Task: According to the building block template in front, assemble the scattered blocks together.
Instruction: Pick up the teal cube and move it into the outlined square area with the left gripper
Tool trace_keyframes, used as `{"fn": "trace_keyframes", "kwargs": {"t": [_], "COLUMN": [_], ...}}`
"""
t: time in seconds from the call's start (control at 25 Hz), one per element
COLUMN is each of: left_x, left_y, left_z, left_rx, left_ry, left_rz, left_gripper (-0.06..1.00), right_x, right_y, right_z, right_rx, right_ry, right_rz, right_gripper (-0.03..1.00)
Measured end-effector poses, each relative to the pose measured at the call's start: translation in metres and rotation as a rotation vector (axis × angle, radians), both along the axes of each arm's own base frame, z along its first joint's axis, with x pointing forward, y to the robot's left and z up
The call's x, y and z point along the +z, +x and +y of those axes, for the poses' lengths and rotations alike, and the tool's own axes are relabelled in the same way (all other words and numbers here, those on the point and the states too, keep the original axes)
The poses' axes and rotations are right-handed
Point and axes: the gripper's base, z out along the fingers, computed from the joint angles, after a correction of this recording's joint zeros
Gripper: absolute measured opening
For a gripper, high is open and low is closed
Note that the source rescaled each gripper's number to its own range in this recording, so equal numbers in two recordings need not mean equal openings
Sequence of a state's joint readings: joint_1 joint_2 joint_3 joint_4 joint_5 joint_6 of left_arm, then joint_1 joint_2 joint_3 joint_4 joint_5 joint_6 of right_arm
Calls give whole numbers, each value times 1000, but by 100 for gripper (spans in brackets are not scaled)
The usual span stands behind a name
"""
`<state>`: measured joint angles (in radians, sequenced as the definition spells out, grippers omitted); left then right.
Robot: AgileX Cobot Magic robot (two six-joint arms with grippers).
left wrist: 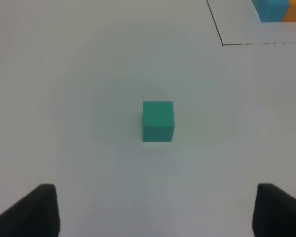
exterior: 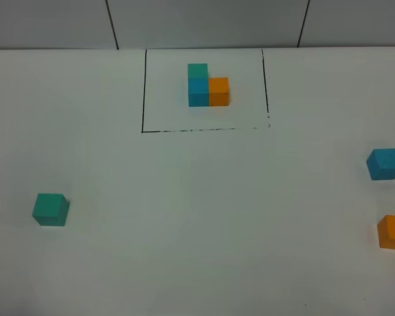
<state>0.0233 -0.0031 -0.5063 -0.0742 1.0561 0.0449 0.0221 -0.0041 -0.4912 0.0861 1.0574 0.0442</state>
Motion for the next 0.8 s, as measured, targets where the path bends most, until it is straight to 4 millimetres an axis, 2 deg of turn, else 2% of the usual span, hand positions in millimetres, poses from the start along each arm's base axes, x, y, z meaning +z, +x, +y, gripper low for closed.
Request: {"fn": "trace_keyframes", "kwargs": {"t": [0.8], "left_x": [0], "left_y": [0], "left_z": [0], "left_rx": [0], "left_ry": [1], "left_rz": [0], "left_gripper": [81], "right_x": [0], "right_y": [0], "right_z": [0], "right_rx": [0], "right_ry": [0], "right_rz": [0], "right_gripper": [74]}}
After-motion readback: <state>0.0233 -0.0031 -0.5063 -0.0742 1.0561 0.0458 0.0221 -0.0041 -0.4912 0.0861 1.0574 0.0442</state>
